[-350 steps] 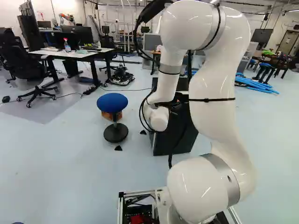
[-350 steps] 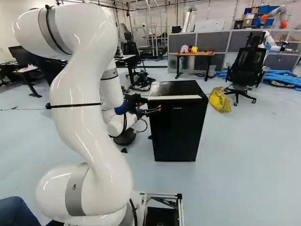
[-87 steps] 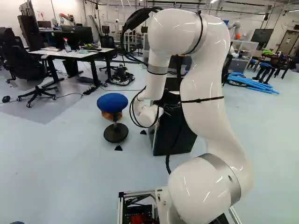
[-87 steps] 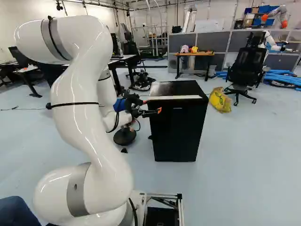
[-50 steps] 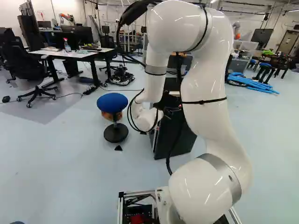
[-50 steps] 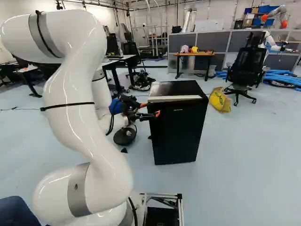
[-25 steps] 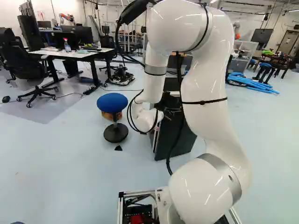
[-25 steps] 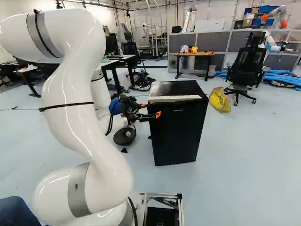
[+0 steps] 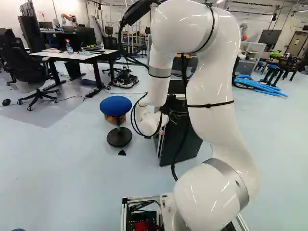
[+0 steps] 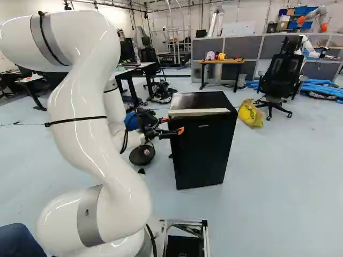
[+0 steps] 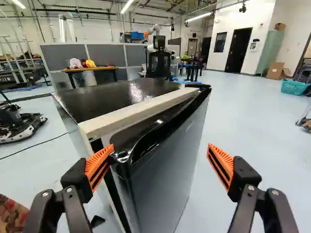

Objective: Grab a drink from the fridge

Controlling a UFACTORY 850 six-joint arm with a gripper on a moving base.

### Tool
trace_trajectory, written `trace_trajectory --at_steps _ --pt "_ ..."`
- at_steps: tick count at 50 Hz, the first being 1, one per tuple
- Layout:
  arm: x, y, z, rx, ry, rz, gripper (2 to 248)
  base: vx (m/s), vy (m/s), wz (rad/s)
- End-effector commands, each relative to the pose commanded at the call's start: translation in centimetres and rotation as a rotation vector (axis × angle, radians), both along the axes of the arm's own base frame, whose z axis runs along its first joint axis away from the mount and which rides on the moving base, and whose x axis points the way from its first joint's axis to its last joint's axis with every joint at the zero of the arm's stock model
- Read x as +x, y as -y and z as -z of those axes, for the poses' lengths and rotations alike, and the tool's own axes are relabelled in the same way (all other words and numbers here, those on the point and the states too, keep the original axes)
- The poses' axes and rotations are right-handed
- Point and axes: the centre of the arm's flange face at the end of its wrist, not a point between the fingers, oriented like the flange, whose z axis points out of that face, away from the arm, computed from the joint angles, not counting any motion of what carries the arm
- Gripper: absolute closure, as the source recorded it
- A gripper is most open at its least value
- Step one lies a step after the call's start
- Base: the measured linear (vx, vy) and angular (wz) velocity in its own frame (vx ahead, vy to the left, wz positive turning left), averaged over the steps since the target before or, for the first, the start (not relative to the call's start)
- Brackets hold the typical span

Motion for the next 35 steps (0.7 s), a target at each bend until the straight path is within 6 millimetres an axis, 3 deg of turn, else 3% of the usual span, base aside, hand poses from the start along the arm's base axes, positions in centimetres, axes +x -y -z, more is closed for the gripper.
trace_trajectory --at_steps 35 --pt "-0.84 0.7 0.02 0.002 -0.001 0.123 3 0.0 0.0 0.0"
